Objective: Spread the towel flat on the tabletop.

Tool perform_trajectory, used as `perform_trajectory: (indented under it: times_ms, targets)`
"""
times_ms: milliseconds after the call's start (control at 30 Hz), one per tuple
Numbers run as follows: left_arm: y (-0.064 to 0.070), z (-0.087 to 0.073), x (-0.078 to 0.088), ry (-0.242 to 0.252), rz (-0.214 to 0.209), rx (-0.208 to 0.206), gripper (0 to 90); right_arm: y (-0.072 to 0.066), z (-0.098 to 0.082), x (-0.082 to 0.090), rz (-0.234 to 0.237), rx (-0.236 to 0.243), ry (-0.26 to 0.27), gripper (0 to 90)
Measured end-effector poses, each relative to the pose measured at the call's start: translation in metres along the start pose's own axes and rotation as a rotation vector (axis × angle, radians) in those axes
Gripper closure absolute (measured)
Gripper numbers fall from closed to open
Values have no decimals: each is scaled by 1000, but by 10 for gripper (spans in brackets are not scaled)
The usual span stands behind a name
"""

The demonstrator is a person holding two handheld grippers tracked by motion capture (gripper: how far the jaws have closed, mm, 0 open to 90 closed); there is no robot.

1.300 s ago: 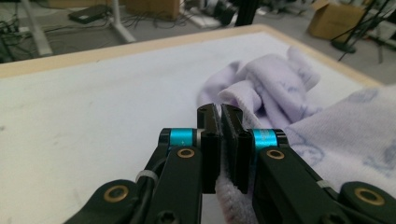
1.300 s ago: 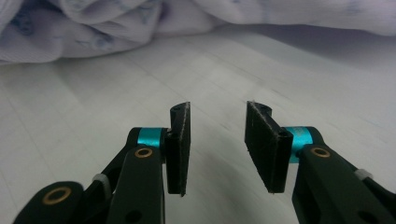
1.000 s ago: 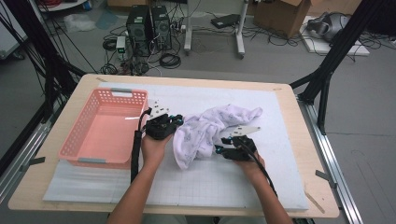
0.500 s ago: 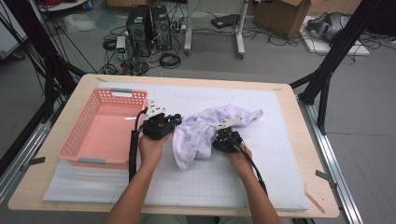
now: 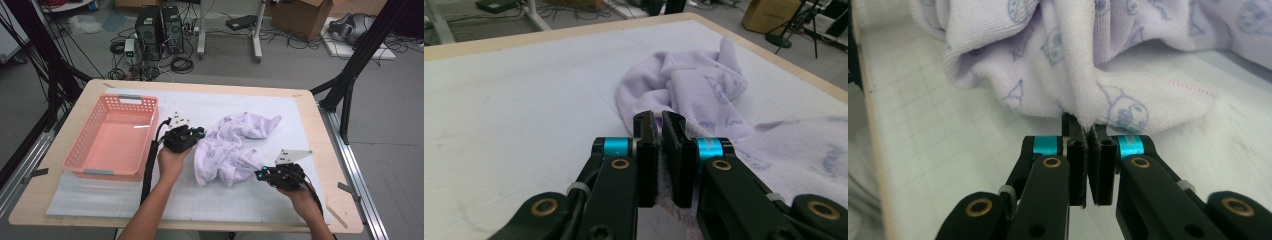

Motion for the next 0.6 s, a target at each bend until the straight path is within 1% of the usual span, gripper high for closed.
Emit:
perform_trajectory:
  times_ms: [33,67,100,133,167,200,233,267,300,333,367,400,433,467,500,533,567,600]
  targets:
    - [3,-1,-4,-4,-6,5,842,0,0,0,0,0,0,883]
    - [6,-3,-8,-13,-13,10,833,2,-5,12,-14,-23,7,883]
    - [7,-6,-12,-32,-19,23,833,2,-5,12,-14,-23,7,883]
    - [6,-10,-15,-57,-17,39,791,7,-9,23,-46,-37,29,882]
    - [4,-14,-18,-79,-10,56,791,7,-9,23,-46,-37,29,882]
    - [2,-18,-19,-96,-5,68,749,17,-14,33,-99,-58,35,882]
    - [0,-20,-19,-106,-8,74,735,23,-16,37,-126,-79,40,882]
    - [1,-20,-17,-107,-12,70,720,28,-18,41,-148,-99,47,881]
    - [2,-19,-15,-105,-15,54,720,28,-18,41,-148,-99,47,881]
    - [4,-17,-13,-93,-18,39,704,33,-21,43,-165,-115,49,881]
    - [7,-15,-9,-68,-21,36,690,36,-23,43,-183,-127,47,878]
    - [9,-14,-7,-58,-30,36,645,41,-25,43,-213,-130,35,856]
    - [13,-15,-3,-53,-44,37,610,42,-25,42,-219,-128,34,810]
    - [16,-16,0,-50,-58,31,588,42,-23,43,-228,-132,50,728]
    - [21,-17,3,-44,-74,23,588,42,-23,43,-228,-132,50,728]
    - [24,-17,7,-35,-83,9,569,43,-20,46,-241,-132,72,704]
    - [28,-18,10,-31,-93,-5,528,43,-16,51,-250,-128,106,634]
    - [31,-18,14,-28,-102,-14,528,43,-16,51,-250,-128,106,634]
Point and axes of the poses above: each handheld gripper's, and its own axes: x roughly backward along the jaws, z roughly out of its top, y roughly to its right, the point moved 8 cm from there along -x, roughly forward along the jaws, and after that the axes turned 8 degrees about -x, right-handed, at the moved point
